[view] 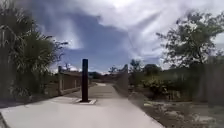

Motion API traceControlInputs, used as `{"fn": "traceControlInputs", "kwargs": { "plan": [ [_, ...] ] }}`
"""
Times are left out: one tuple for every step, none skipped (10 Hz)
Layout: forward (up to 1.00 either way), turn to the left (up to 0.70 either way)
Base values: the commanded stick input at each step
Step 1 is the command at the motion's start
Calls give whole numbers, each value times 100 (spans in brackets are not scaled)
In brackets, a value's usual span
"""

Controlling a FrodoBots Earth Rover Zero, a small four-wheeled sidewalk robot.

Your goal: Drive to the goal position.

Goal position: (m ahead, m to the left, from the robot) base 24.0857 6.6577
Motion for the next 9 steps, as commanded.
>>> {"fn": "traceControlInputs", "kwargs": {
  "plan": [
    [85,0],
    [85,0],
    [85,0],
    [85,0],
    [85,0],
    [85,0],
    [85,0],
    [85,0],
    [85,0]
  ]
}}
